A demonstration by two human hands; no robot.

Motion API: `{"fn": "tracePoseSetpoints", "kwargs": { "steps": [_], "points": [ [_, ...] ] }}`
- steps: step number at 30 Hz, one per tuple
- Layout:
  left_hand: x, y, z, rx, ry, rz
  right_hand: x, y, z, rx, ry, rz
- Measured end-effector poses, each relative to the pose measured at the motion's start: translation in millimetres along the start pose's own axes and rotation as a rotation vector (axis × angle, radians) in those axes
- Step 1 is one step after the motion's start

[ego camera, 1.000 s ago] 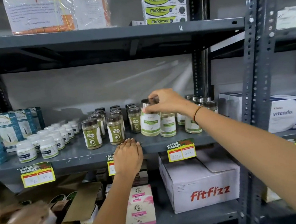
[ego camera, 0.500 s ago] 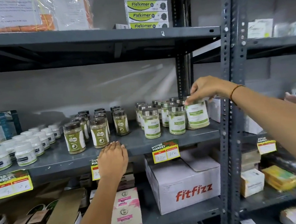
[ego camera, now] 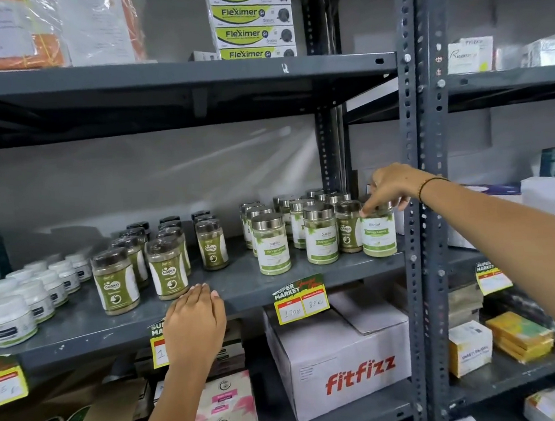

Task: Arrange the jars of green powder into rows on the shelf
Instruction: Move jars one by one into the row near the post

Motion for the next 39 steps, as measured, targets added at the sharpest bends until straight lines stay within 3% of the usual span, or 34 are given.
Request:
{"fn": "tracePoseSetpoints", "kwargs": {
  "steps": [18,24,27,35,39],
  "points": [
    [-1.0,5.4,0.8,-0.008,-0.001,-0.052,-3.5,-10.3,-4.0,-0.097,0.006,0.039],
    [-0.5,6.4,1.0,0.006,-0.013,-0.061,-11.6,1.4,-16.8,-0.330,0.040,0.300],
    [-0.3,5.2,0.8,0.009,-0.016,-0.058,-5.8,3.1,-27.0,-0.259,0.133,0.382],
    [-0.3,0.4,-0.8,0.005,-0.002,-0.030,31.0,-17.7,-38.6,-0.188,0.169,0.008],
    [-0.6,-1.9,-2.3,0.003,0.005,-0.012,46.0,-25.5,-36.7,-0.100,0.172,-0.086]
  ]
}}
Point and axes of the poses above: each hand's wrist, its own x-axis towards the middle knuckle, its own y-axis out of the back of the hand, z = x × y, the point moved 4 cm from there along x, towards the middle knuckle
